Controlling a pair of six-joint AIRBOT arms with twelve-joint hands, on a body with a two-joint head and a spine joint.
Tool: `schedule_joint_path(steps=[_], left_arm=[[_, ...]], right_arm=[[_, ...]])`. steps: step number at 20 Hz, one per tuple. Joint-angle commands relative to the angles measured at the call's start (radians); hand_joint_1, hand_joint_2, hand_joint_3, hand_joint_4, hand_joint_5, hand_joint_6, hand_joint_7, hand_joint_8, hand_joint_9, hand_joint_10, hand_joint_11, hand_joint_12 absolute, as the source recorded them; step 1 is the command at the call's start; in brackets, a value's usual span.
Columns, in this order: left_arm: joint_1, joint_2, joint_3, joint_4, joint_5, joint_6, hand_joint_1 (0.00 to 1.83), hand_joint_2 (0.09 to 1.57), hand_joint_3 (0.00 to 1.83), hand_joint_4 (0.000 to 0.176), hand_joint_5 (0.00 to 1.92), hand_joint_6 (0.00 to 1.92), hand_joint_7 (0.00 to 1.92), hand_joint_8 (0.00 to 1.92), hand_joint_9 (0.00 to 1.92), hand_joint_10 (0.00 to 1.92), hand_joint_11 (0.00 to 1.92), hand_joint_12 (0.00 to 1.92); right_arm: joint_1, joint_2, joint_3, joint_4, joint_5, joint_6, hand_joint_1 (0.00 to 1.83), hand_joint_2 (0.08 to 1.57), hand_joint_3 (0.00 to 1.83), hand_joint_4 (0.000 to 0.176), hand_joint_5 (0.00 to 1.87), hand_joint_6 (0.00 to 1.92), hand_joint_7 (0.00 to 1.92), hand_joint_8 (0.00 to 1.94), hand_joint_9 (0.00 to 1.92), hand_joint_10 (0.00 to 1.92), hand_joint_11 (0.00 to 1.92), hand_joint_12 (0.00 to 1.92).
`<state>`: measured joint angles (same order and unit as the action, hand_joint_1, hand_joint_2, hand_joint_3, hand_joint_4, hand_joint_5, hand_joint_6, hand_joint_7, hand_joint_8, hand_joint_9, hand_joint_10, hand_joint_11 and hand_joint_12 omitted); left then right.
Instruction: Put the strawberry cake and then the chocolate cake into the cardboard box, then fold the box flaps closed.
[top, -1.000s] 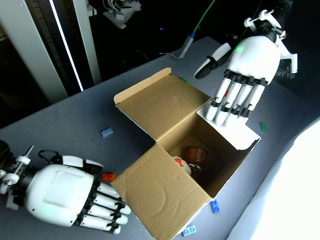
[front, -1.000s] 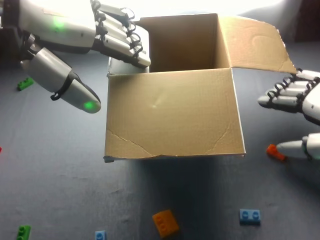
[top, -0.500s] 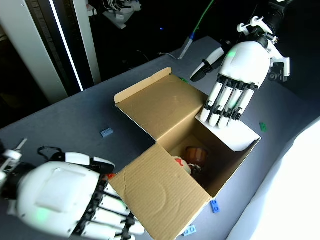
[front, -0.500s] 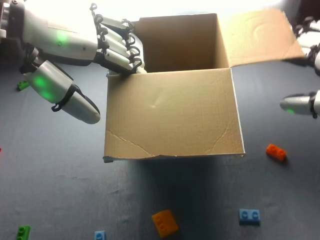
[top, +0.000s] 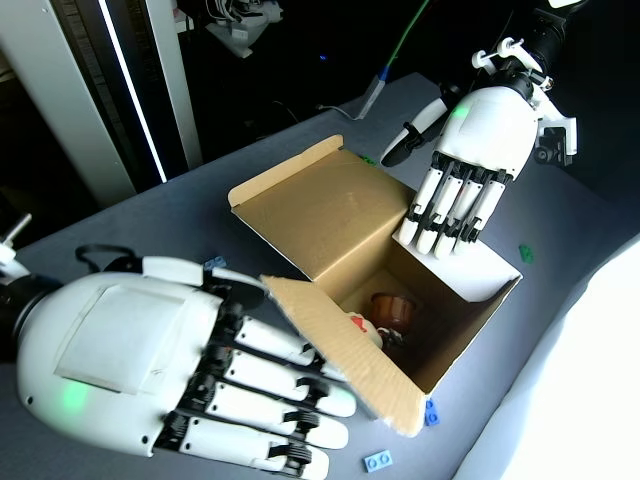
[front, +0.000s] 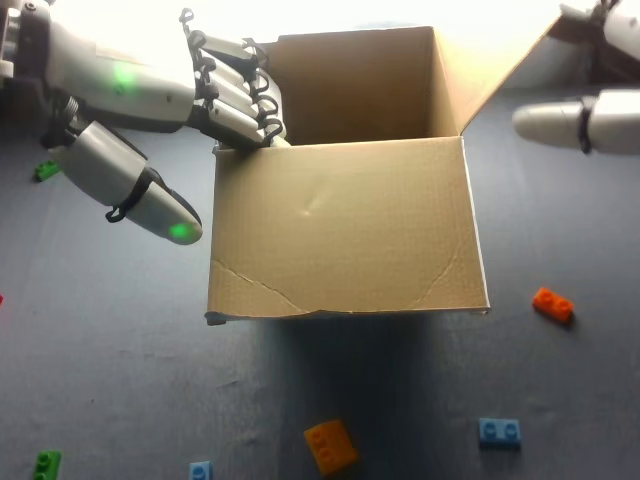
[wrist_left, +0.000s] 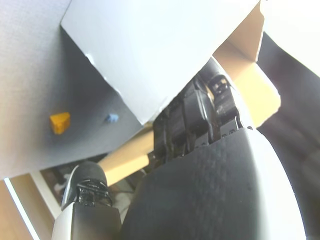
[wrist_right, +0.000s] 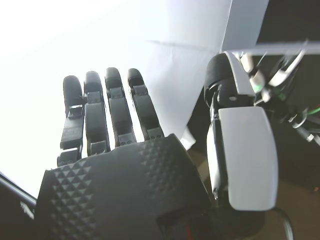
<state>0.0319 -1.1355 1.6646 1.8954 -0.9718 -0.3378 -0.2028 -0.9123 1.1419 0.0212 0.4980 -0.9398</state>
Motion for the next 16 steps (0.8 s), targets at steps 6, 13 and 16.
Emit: schedule_joint_path(steps=[6,13,16], left_arm=[[-0.049,0.01,0.049,-0.083,0.003,-0.014,0.0,1.14,0.0,0.024,0.3,0.0,0.36,0.0,0.4,0.01,0.0,1.05],[-0.089,0.009,0.114,-0.078,-0.007,-0.018,0.0,1.12,0.0,0.019,0.32,0.01,0.37,0.01,0.41,0.01,0.02,1.05],[-0.096,0.008,0.135,-0.065,-0.016,-0.018,0.0,1.12,0.0,0.011,0.34,0.01,0.39,0.01,0.42,0.01,0.02,1.06]], right_arm=[[0.123,-0.048,-0.007,0.026,-0.145,0.003,0.23,1.16,0.0,0.0,0.24,0.01,0.31,0.01,0.31,0.02,0.0,0.87],[0.128,-0.085,-0.007,0.025,-0.234,-0.044,0.24,1.18,0.0,0.0,0.26,0.01,0.27,0.0,0.3,0.0,0.0,0.78],[0.124,-0.095,-0.007,0.024,-0.259,-0.052,0.16,1.19,0.0,0.0,0.21,0.0,0.29,0.01,0.28,0.0,0.0,0.78]])
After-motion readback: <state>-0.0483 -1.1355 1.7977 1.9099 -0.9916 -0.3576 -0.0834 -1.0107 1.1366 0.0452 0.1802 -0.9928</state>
